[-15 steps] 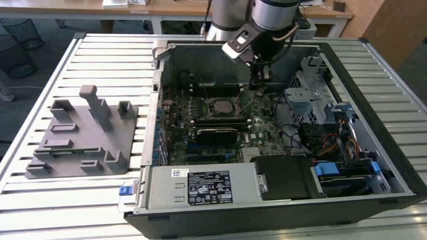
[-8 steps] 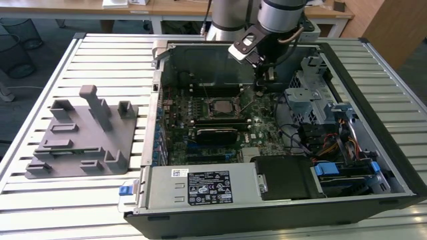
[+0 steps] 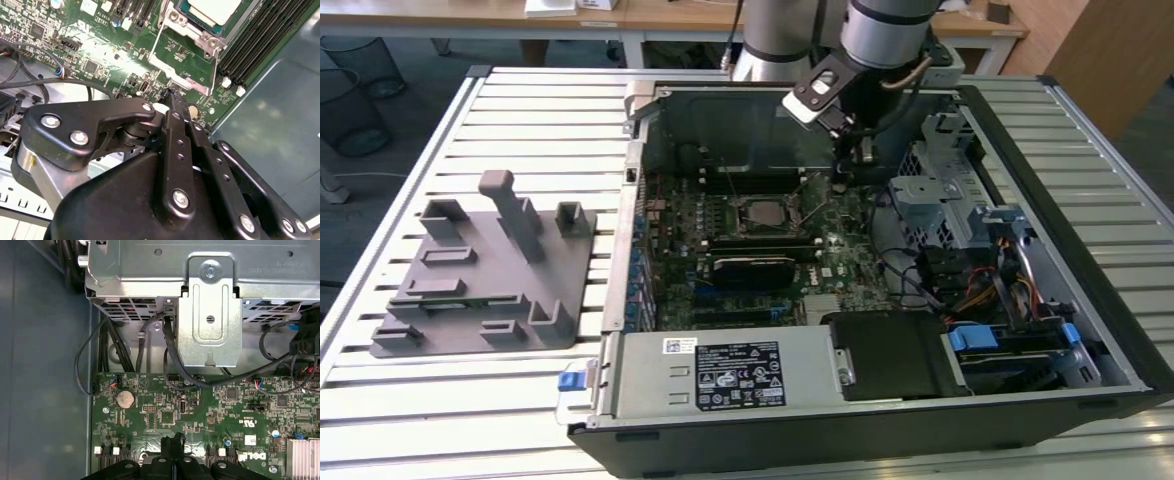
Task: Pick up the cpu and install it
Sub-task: 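Close the cpu cover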
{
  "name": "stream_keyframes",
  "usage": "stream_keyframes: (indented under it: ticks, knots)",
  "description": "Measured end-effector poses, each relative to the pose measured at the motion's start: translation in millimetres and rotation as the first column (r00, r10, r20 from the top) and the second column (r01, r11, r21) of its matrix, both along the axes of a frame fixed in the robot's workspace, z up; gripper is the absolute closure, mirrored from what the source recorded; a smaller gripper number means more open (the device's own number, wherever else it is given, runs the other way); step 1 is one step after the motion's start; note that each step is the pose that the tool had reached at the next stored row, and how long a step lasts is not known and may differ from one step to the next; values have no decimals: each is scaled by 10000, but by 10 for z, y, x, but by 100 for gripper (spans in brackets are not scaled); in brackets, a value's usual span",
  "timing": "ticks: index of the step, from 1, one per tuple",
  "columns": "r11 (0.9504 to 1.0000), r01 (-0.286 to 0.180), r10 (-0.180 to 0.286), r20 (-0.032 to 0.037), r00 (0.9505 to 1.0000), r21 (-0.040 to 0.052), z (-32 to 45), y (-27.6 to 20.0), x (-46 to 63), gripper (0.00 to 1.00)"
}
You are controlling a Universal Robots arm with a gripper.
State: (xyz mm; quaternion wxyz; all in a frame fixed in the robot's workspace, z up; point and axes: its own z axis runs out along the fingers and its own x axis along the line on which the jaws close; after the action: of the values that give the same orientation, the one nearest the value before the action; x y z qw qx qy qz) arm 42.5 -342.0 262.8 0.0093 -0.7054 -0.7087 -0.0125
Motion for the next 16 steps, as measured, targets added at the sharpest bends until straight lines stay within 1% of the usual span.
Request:
stream_keyframes:
  ticks: [5, 9, 16]
  knots:
    - [10000, 1, -1, 0, 10000, -1, -55, 5, 17, 89]
    - [10000, 1, -1, 1, 10000, 0, -122, 6, 17, 89]
    - [10000, 1, -1, 1, 10000, 0, -140, 5, -38, 89]
